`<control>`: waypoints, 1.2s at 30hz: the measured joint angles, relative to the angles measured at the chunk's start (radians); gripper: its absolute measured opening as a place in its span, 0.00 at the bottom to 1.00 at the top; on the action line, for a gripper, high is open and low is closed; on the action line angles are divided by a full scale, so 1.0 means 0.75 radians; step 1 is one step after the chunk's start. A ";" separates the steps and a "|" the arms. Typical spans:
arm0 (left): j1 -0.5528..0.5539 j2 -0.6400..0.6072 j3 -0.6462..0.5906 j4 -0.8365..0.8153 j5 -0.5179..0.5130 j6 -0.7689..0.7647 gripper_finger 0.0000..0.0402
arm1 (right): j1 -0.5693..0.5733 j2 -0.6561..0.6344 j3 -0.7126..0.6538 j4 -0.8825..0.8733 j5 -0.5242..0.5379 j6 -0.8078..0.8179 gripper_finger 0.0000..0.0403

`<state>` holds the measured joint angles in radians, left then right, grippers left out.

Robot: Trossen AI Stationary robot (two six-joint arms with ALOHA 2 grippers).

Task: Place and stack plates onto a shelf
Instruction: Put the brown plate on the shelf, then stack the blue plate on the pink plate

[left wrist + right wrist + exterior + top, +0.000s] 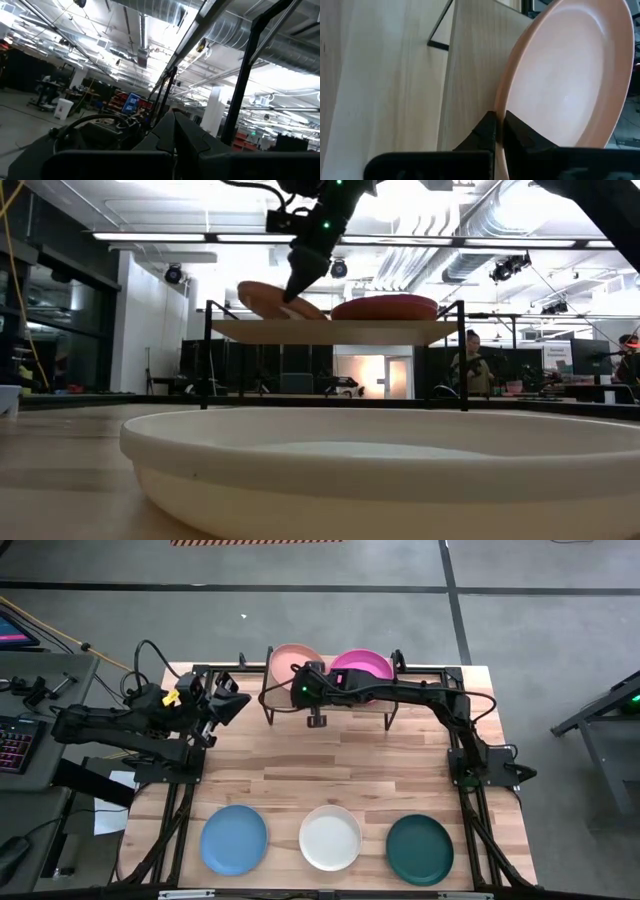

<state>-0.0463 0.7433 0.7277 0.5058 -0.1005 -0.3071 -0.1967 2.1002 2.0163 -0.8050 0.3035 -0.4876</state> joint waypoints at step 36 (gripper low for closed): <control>-0.001 0.004 -0.001 -0.379 -0.060 0.075 0.00 | 0.310 -0.459 -0.004 -0.663 -0.453 0.622 0.47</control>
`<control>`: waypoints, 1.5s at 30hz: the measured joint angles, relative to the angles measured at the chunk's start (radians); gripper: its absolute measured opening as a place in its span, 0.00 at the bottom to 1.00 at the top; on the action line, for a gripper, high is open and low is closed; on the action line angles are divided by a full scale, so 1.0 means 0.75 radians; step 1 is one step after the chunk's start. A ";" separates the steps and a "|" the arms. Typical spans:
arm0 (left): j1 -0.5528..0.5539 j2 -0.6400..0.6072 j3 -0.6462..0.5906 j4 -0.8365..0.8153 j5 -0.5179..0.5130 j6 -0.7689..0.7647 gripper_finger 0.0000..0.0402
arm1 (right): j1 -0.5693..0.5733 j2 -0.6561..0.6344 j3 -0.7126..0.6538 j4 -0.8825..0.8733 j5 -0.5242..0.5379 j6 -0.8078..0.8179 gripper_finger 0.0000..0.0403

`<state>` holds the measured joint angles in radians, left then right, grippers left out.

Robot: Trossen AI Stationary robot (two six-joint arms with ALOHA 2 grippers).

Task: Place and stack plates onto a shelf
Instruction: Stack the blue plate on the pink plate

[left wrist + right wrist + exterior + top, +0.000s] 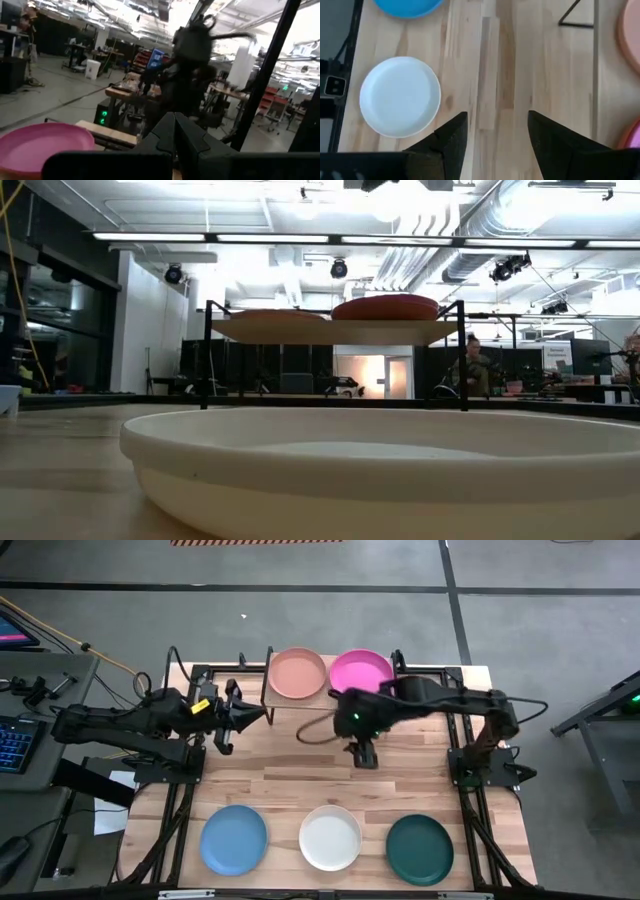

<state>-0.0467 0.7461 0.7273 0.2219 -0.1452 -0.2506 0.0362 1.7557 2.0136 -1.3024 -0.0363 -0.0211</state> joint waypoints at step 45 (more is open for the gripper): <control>0.001 0.244 0.000 -0.008 0.007 -0.035 0.00 | 0.237 -0.850 -1.656 2.084 0.431 0.565 0.47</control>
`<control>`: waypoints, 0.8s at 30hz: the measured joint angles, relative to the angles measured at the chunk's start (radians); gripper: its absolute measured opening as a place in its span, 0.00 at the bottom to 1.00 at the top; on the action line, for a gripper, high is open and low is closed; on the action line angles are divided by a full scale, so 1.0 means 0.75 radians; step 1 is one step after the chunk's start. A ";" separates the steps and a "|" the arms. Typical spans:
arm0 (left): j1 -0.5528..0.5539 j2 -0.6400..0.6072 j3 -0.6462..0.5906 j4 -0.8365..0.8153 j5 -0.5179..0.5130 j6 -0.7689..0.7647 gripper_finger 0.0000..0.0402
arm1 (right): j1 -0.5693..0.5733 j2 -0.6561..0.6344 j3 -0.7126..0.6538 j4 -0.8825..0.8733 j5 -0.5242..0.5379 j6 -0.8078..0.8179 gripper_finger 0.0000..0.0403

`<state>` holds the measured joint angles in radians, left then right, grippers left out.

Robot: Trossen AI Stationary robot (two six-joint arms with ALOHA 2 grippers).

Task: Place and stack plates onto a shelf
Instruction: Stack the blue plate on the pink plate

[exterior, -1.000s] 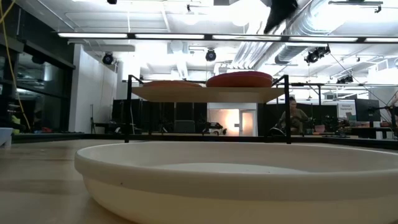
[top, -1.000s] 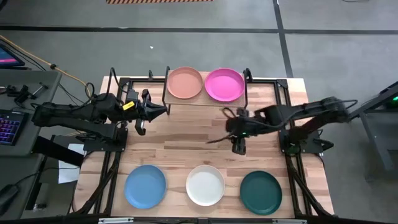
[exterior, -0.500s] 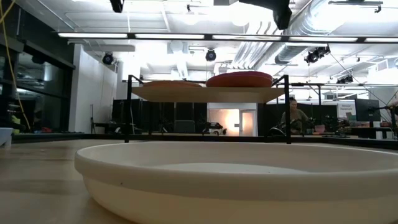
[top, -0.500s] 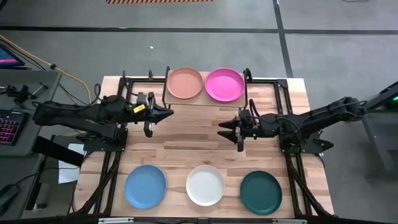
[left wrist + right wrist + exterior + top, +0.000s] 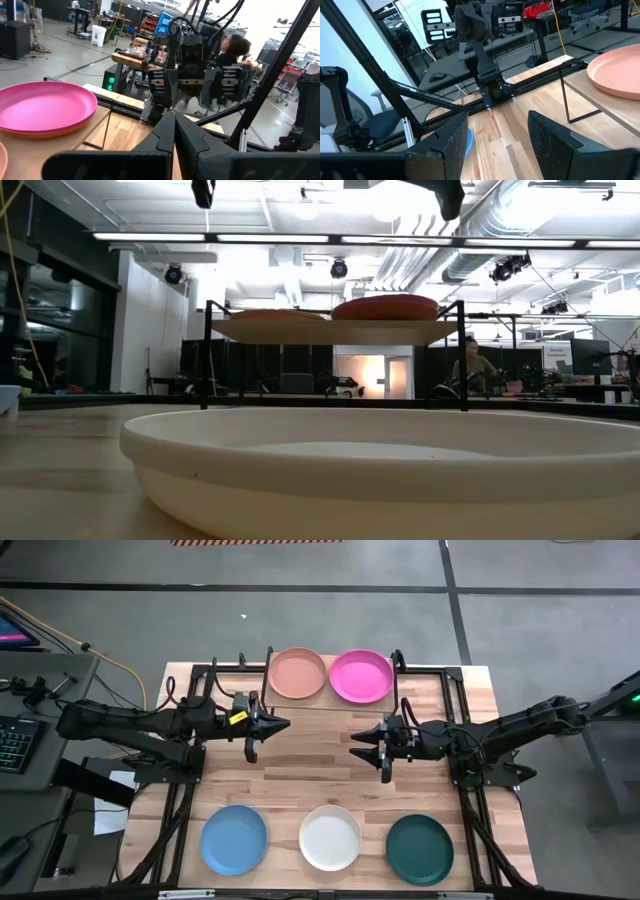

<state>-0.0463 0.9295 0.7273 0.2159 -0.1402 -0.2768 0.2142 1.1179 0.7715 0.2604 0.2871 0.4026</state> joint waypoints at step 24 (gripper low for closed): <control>-0.565 0.211 0.000 -1.149 0.224 -0.247 0.35 | 0.000 0.001 0.002 -0.039 -0.002 0.024 0.47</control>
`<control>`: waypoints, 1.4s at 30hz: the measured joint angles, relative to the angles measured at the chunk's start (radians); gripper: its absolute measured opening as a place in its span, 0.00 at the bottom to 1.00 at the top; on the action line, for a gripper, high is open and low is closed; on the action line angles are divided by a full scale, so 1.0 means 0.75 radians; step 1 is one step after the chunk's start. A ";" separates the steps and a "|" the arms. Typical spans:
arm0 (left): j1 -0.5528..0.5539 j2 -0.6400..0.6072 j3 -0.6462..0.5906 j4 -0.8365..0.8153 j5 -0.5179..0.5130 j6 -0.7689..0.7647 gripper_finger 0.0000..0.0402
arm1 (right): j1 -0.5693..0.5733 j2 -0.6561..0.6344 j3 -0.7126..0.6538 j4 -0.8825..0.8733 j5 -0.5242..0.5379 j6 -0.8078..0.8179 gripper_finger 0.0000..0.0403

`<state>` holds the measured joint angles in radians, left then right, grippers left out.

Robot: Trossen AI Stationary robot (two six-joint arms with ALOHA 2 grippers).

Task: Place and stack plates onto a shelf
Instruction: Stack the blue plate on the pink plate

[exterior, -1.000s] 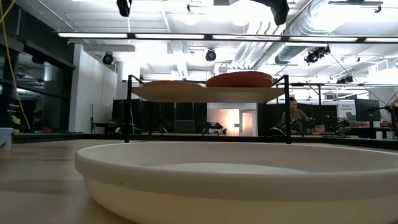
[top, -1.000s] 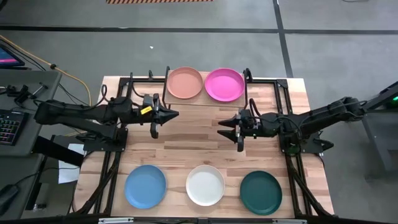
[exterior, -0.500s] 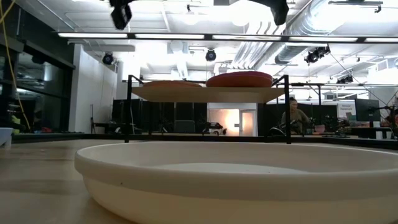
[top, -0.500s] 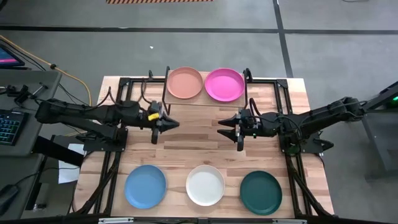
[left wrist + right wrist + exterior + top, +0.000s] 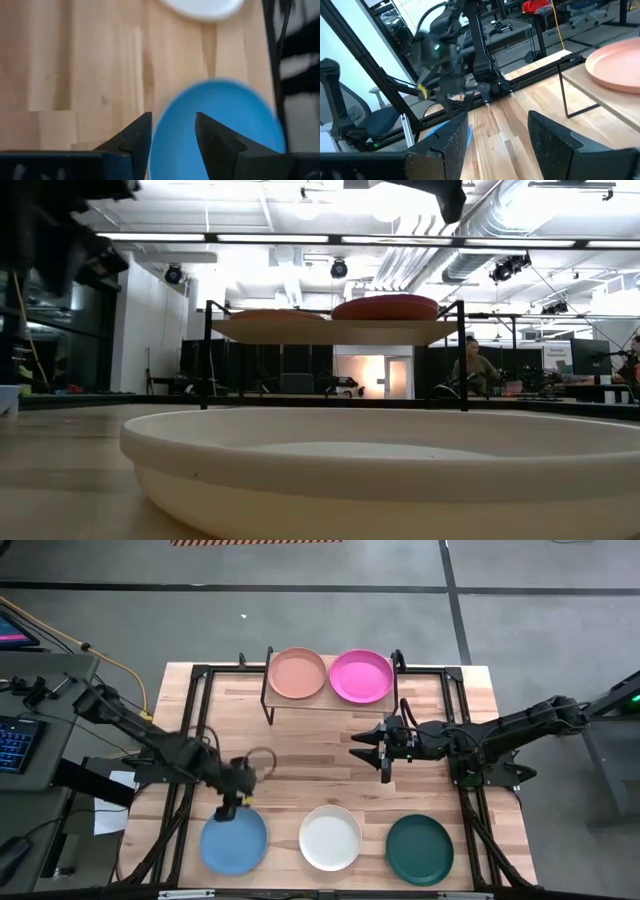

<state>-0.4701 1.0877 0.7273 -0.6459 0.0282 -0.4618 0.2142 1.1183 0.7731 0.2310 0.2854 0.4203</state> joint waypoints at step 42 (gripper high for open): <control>0.264 0.191 0.307 -0.347 -0.128 -0.019 0.01 | -0.001 -0.040 0.000 0.111 0.000 0.022 0.47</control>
<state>-0.2725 1.2306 0.9579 -0.9064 -0.0675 -0.4757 0.2138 1.0885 0.7731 0.3140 0.2855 0.4367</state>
